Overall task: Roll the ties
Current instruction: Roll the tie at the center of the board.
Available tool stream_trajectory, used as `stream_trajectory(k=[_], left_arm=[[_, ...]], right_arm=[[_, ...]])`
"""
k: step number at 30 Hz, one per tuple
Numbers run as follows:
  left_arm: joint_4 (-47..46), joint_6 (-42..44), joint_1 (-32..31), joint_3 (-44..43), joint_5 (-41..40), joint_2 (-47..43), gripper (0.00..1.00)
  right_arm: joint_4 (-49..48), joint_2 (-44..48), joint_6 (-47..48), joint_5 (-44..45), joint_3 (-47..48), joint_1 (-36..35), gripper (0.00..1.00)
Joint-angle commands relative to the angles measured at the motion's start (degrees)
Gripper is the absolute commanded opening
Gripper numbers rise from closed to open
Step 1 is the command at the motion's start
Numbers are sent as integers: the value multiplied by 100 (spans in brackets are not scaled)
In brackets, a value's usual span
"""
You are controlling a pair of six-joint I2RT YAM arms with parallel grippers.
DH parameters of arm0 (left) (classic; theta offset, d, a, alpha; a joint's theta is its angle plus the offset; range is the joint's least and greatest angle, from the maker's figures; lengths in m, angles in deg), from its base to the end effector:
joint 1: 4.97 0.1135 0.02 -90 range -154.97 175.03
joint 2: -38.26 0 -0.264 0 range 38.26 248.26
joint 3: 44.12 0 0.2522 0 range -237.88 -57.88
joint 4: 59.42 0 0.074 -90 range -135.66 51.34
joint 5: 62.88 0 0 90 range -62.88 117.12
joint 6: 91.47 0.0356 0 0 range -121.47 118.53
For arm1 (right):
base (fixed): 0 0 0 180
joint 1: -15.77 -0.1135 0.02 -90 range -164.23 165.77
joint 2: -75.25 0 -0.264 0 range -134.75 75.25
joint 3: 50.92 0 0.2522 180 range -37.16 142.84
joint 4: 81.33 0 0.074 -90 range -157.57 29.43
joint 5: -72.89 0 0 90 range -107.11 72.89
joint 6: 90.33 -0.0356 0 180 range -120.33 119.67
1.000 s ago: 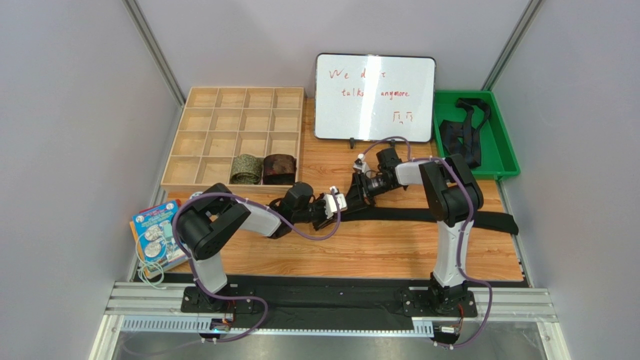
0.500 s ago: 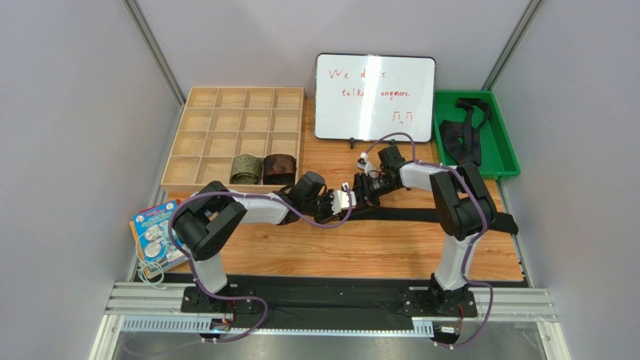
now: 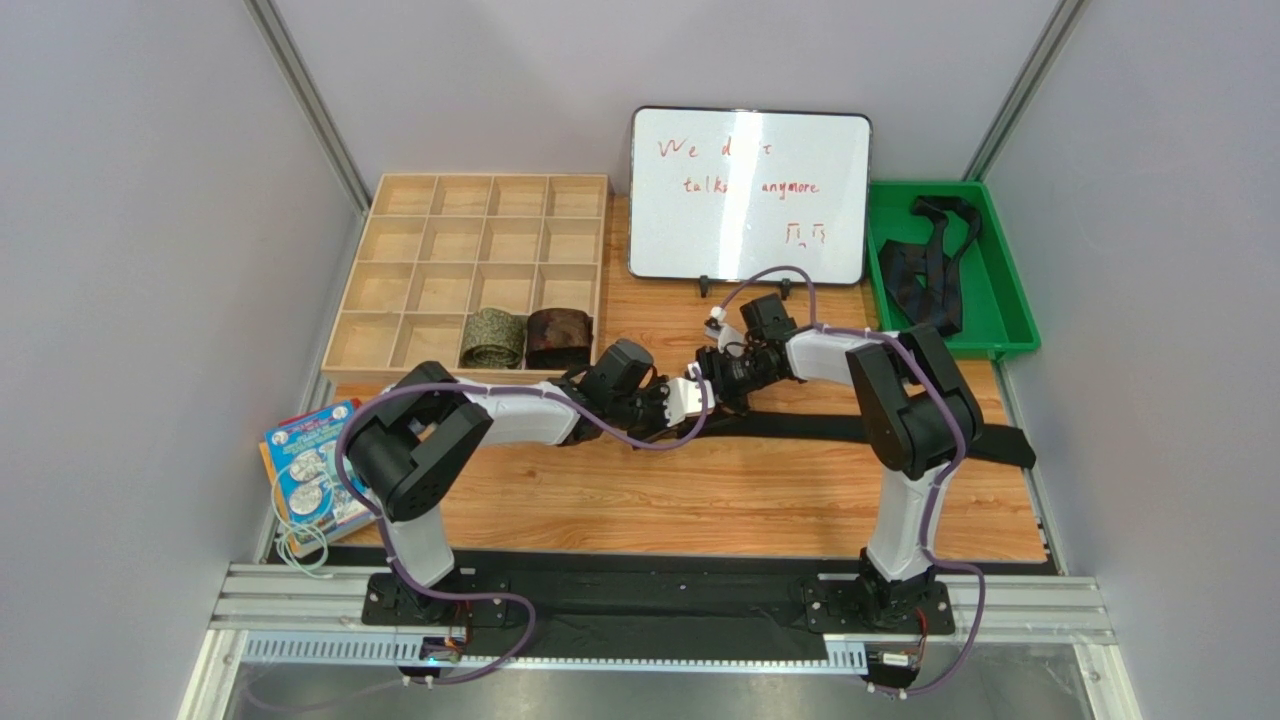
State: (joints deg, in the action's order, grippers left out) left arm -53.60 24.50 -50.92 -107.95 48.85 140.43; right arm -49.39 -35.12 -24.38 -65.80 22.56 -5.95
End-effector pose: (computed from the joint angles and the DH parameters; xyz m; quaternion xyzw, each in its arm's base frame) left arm 0.2341 -0.2609 0.1405 0.5906 0.6891 -0.2373 0.3465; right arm 0.3142 0.1539 0.1187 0.0575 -0.8969 -0.4384 0.0034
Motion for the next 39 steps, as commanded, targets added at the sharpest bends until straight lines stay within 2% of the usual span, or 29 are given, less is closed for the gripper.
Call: stream_trajectory(k=[1,4,6,9,10,14,18,19,21,27,28,31,39], left_arm=[[707,188,-54,76,-152,137,29],[707,206,-63,67,-152,154,30],[707,223,-71,49,-152,154,29],[742,258,-72,40,-117,180,30],[742,267,-72,49,-108,180,30],[742,277,-63,102,-20,137,34],[619,-82,103,137,277,31,52],[497,-171,139,155,322,-12,60],[312,-460,288,242,479,-83,65],[-1224,-1112,570,970,683,-364,80],[-1897,-1295,622,1120,691,-417,82],[-3085,-1463,632,1517,805,-278,86],[-4381,-1570,536,1429,1017,610,82]], right_arm=[[-69,164,85,281,381,-61,44],[-68,147,111,237,461,-131,43],[-68,25,129,184,487,-184,39],[-68,-81,155,88,549,-210,21],[-68,-116,242,53,575,-210,11],[-42,-82,698,26,620,-175,0],[-428,-344,780,-219,217,0,0],[-542,-406,736,-359,137,53,0],[-867,-564,613,-440,-56,185,0],[-982,-758,604,-458,-136,343,0],[-982,-767,604,-458,-145,361,0],[-956,-898,560,-466,-189,440,0],[-798,-1057,604,-431,-225,519,0]])
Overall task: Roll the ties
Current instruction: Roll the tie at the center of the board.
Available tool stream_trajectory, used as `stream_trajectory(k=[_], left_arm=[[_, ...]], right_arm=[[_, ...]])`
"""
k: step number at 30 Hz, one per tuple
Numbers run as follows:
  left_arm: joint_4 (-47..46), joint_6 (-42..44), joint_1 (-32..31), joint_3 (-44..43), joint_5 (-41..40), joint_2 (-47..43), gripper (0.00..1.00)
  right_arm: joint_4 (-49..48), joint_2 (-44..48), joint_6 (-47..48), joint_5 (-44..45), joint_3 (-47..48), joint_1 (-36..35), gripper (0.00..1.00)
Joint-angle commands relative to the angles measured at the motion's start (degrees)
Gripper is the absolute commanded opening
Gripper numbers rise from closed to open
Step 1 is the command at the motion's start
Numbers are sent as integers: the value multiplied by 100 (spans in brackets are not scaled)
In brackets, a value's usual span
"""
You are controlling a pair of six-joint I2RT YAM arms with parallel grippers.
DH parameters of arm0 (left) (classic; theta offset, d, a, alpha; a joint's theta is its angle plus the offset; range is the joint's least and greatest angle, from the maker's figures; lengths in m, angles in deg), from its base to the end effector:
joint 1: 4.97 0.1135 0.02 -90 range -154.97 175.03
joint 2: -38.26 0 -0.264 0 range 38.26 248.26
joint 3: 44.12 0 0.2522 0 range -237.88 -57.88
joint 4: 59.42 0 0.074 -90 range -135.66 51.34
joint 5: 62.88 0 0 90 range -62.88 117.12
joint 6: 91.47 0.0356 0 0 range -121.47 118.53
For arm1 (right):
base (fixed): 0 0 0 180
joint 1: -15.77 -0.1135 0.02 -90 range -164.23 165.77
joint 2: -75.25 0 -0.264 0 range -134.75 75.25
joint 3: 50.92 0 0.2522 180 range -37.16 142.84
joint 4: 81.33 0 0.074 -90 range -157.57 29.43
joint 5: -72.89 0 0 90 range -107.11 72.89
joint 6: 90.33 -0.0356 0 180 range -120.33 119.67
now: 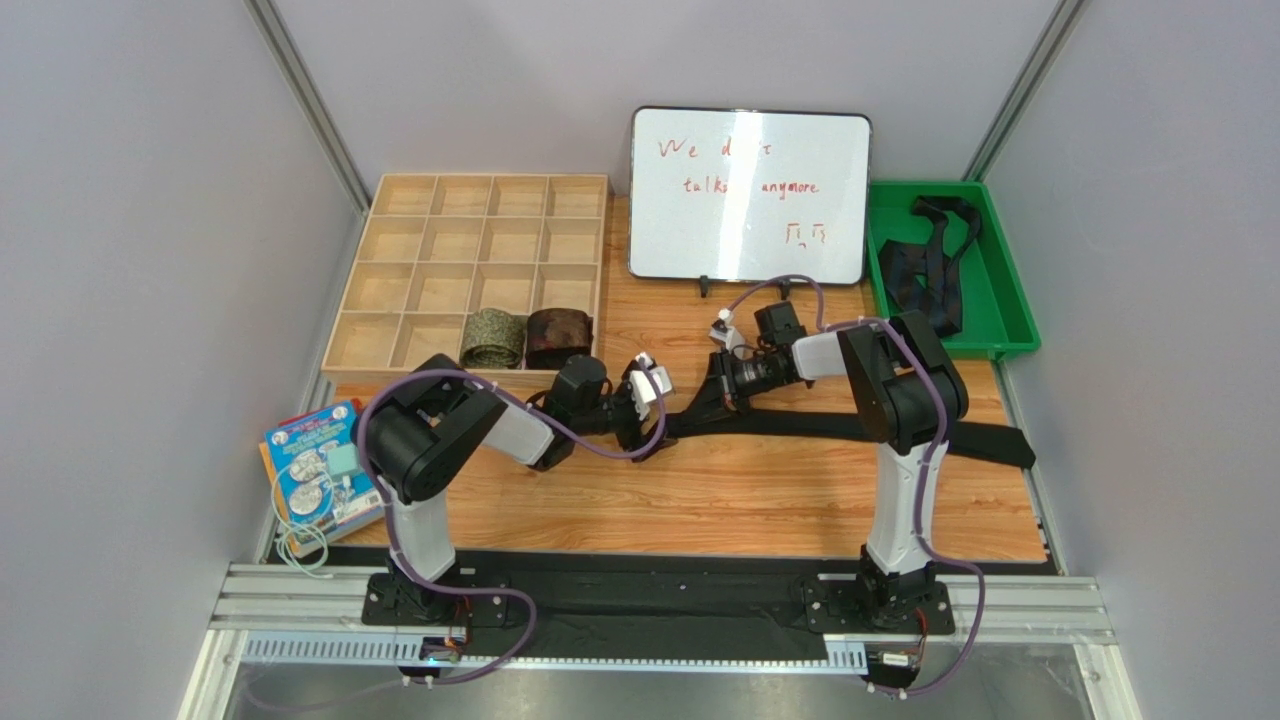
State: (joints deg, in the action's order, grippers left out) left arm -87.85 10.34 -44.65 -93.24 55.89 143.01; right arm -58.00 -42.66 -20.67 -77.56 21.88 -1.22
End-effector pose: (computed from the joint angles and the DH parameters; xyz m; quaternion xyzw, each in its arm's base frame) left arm 0.2378 -0.2195 0.1125 0.4757 0.6885 -0.3273 0.4388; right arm 0.3307 0.1334 0.0830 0.0693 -0.8512 -0.5202 0.0051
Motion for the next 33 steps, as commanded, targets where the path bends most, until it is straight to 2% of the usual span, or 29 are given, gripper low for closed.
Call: stream_trajectory(k=[1,3,4,5,6,8,9,11,12,15,16,22,24,29,33], left_arm=[[-992,-101,-127,-50,287,475,79],[-1063,57,-232,-59,269,572,73],[-1080,154,-277,-33,226,608,61],[-1054,285,-338,-16,103,591,56],[-732,469,-399,-50,93,564,47],[-117,646,-444,-243,6,336,42],[513,725,-461,-305,-29,266,38],[1035,892,-488,-480,-248,72,36],[1595,954,-488,-560,-319,20,36],[2537,1016,-479,-911,-557,-165,35],[2697,1016,-488,-982,-601,-183,35],[3647,1121,-506,-1413,-759,-210,35],[3841,1218,-497,-1492,-838,-201,35],[4008,1350,-506,-1536,-742,-201,35],[4017,1437,-497,-1536,-733,-122,36]], right_arm=[[72,-347,232,753,-148,47,0],[89,-364,250,727,-122,47,0],[81,-356,241,710,-113,56,0],[81,-312,250,710,-121,56,0],[90,-268,250,710,-121,65,3],[203,-120,267,683,-78,91,7],[300,-58,293,675,-25,91,10],[747,127,425,709,194,108,15],[897,319,521,753,282,135,21],[1582,680,775,947,598,179,32],[1941,751,838,1086,730,179,33],[2207,1016,918,1333,766,74,33],[2199,954,865,1238,828,3,30],[1497,796,295,991,722,-251,17],[909,567,-127,877,687,-410,16]])
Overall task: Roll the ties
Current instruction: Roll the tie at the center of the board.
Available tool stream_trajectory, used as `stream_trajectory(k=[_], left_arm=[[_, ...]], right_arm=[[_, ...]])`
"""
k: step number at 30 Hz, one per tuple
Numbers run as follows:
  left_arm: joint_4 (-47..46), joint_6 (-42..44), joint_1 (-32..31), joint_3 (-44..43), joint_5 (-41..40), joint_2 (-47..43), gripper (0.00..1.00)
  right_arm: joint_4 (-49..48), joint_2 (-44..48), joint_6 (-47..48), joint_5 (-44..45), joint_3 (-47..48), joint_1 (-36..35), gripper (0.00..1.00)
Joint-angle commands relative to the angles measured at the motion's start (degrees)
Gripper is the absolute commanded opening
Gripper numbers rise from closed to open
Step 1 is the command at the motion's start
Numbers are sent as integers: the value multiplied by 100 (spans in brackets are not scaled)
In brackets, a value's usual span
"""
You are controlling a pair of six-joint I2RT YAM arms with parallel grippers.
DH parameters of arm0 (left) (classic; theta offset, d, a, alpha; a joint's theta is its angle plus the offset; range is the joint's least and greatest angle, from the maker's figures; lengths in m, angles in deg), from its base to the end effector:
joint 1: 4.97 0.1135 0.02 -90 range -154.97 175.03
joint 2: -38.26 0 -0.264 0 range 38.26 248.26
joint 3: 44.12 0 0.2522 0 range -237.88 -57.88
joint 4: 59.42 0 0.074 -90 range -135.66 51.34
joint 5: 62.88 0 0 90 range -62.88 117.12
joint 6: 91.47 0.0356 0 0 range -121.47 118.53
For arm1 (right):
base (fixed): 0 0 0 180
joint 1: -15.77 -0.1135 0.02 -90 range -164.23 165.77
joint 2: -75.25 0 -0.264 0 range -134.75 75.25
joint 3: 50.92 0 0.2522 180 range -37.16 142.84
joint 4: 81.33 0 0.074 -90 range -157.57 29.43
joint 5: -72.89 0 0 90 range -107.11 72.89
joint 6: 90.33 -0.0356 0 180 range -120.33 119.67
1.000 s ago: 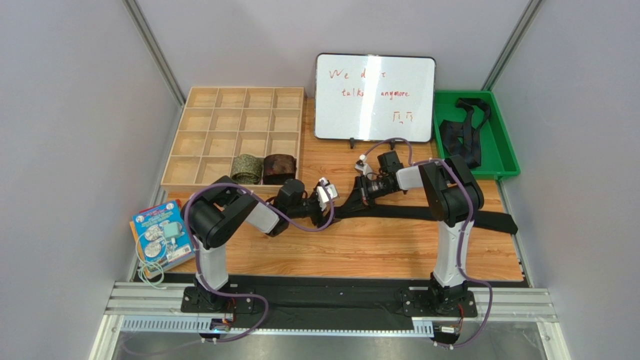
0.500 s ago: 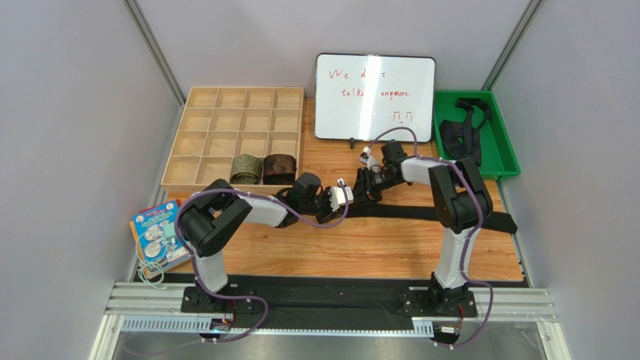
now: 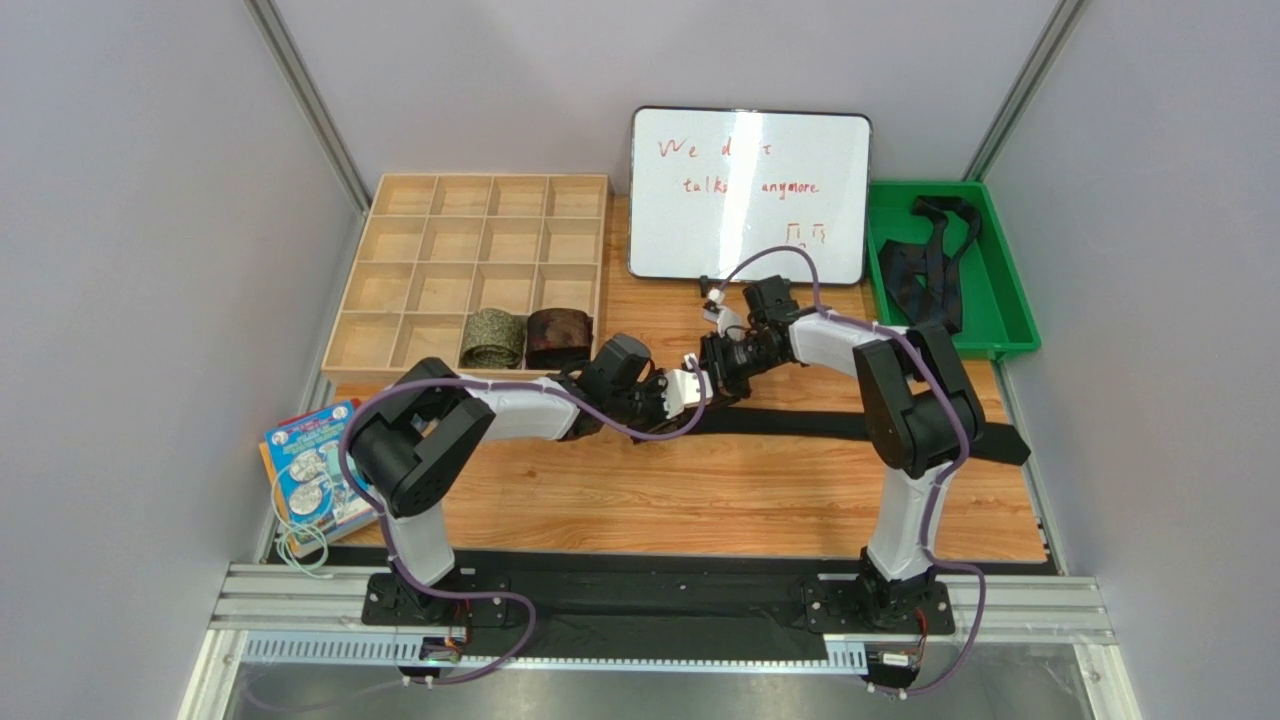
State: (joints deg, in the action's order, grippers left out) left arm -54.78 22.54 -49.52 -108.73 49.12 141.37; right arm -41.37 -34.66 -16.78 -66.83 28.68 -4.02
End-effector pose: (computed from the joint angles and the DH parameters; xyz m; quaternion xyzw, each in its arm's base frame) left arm 0.2439 -0.2588 0.1405 0.5700 0.7015 -0.2419 0.3529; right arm 0.3299 0.1476 0.1431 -0.0980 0.8914 0.4420 0.0189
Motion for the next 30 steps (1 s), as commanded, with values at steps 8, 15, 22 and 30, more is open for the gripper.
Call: stream_trajectory(k=[8,15,22,30], left_arm=[[693,69,-9,5,24,104,40],[736,-37,70,-47,331,104,46],[781,-63,149,-127,480,227,44],[895,-159,166,-329,612,280,43]], right_arm=[[-941,-926,-605,-108,-36,-209,31],[-1344,-831,-693,-293,-194,-209,43],[-1740,-593,-483,-628,-467,-209,47],[-897,-585,63,540,-63,-622,43]])
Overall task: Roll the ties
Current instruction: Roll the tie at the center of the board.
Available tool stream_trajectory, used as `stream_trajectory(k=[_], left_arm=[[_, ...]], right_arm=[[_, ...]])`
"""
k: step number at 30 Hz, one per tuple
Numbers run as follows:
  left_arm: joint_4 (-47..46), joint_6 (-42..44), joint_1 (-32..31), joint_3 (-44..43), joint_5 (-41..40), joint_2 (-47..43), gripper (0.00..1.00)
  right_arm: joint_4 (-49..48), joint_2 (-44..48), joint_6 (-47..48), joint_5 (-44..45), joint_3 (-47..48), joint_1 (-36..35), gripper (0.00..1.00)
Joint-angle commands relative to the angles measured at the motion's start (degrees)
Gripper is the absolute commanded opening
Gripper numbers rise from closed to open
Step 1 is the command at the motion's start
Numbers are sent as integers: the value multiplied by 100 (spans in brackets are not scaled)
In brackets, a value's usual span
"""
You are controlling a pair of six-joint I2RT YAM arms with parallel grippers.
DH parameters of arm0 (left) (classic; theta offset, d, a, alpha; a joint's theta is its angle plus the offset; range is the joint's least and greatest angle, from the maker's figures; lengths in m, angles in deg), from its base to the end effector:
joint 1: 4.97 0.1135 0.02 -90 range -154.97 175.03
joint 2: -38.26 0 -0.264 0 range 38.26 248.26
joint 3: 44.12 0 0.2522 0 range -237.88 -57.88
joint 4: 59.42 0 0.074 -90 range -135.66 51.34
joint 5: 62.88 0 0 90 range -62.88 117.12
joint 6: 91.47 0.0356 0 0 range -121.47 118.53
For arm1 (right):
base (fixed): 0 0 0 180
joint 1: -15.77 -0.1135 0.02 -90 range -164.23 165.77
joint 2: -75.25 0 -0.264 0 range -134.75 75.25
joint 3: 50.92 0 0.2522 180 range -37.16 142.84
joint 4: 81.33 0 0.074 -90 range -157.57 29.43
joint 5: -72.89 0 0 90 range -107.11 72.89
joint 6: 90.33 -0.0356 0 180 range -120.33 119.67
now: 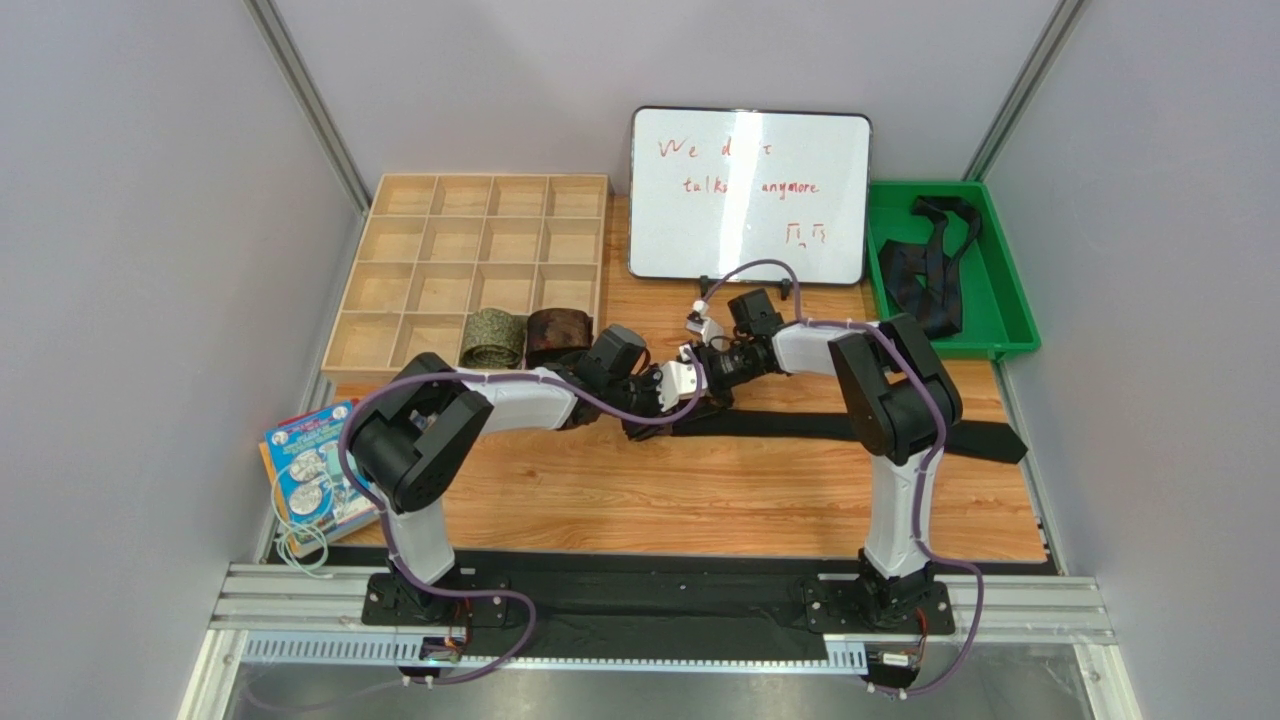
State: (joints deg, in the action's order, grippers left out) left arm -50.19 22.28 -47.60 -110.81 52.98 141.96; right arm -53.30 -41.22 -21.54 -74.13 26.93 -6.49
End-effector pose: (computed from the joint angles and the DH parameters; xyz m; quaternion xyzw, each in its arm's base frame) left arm 0.2523 -0.2534 0.1416 0.5649 0.7112 -0.2644 0.3242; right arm 0.3327 0.1685 0.1067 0.1045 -0.8596 -0.5001 0.0079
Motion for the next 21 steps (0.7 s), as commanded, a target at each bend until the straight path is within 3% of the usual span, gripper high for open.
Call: stream_trajectory(k=[1,5,6,9,16,18,21], left_arm=[[427,-168,-26,-130,217,212,43],[577,-265,-17,-209,217,221,43],[594,-291,-17,-209,208,212,44],[594,-318,-8,-183,164,160,48],[112,-722,570,255,401,-183,74],[-520,-836,677,528,594,-489,84],[-1749,-925,774,1239,683,-824,87]], right_arm=[[314,97,504,1437,103,-471,43],[445,-103,434,1544,164,-516,27],[507,-148,442,1544,217,-516,16],[490,-280,346,1307,156,-411,0],[130,-544,100,482,103,-7,0],[68,-631,47,349,86,46,0],[-37,-728,12,77,51,125,0]])
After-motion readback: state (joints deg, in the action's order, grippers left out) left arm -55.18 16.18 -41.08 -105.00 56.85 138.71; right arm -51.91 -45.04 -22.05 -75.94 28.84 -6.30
